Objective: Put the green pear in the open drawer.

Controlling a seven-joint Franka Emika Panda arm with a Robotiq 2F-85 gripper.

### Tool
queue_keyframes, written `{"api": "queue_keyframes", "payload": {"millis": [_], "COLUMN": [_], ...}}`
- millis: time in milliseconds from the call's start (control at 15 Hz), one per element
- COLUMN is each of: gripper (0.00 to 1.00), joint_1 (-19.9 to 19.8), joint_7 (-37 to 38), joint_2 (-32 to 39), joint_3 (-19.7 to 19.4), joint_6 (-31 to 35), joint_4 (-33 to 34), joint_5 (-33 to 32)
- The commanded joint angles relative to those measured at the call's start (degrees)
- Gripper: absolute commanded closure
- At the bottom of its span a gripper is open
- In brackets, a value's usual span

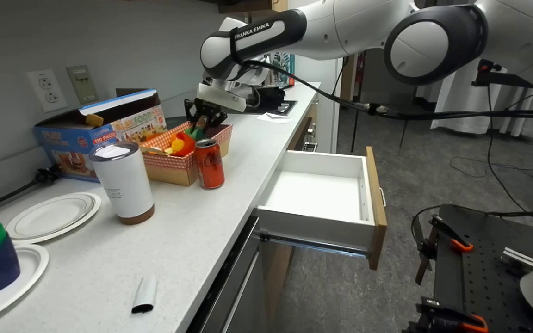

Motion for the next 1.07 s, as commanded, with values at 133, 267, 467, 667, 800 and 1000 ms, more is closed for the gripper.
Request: {"api": "queue_keyframes", "payload": {"millis": [133, 267, 467, 667, 800, 1000], "gripper": [1.00, 0.98, 0.98, 0.98, 0.98, 0.98], "joint_1": [1.7, 2.3, 2.7, 2.4, 2.1, 1.9], "joint_7": [2.7, 3.4, 4.4, 4.9, 4.8, 5.0], "joint_2": [-5.0, -8.9, -15.6, -23.1, -27.9, -34.1], "joint_3": [-2.8, -3.5, -4.5, -6.0, -7.4, -10.0], "joint_6": [-2.2, -3.4, -6.9, -8.3, -8.6, -8.8], "joint_4": [-0.6, -3.5, -8.5, -15.8, -21.2, -29.3], "joint_5": [-2.6, -3.8, -4.9, -6.5, -7.3, -8.5]}}
